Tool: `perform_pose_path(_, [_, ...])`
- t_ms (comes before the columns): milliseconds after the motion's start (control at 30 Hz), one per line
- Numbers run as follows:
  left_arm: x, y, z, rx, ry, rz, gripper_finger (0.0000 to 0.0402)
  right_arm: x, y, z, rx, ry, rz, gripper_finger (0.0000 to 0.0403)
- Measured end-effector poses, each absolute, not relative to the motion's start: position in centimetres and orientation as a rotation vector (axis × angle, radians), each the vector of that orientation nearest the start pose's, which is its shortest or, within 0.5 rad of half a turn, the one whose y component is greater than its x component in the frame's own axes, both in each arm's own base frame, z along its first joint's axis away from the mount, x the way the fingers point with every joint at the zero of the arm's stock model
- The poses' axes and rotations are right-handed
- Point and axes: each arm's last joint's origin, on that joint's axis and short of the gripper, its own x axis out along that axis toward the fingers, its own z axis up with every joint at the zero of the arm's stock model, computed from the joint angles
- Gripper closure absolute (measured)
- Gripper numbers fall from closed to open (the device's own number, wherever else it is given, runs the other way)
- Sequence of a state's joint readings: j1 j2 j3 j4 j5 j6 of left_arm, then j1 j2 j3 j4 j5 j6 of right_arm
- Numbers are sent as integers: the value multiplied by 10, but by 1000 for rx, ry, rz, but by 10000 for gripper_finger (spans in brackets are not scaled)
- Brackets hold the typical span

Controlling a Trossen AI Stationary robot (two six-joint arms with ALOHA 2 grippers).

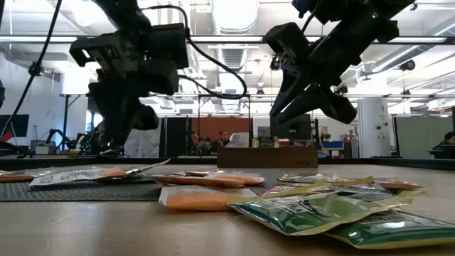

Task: Pick & Place Tea
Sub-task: Put the orange tea bag into the right section of the wooden organizer

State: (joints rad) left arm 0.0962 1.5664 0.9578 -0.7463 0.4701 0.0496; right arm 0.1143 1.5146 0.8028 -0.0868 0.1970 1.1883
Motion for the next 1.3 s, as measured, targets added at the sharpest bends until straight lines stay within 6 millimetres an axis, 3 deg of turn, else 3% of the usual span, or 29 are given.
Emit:
perform_pose_path(233, [275, 11, 186, -365, 1268, -319, 333, 296, 29, 183, 1052, 649, -521, 330])
perform_pose_path(700, [298, 17, 203, -201, 1049, -270, 333, 310, 45, 183, 1136, 668, -406, 330])
perform_pose_path(867, [299, 21, 203, -200, 1033, -261, 333, 310, 44, 161, 1132, 742, -489, 330])
perform_pose_path(1033, [300, 21, 203, -199, 1020, -264, 333, 317, 47, 159, 1138, 756, -450, 330])
perform_pose_path(1300, [306, 22, 190, -157, 920, -294, 333, 331, 27, 149, 1096, 767, -487, 330])
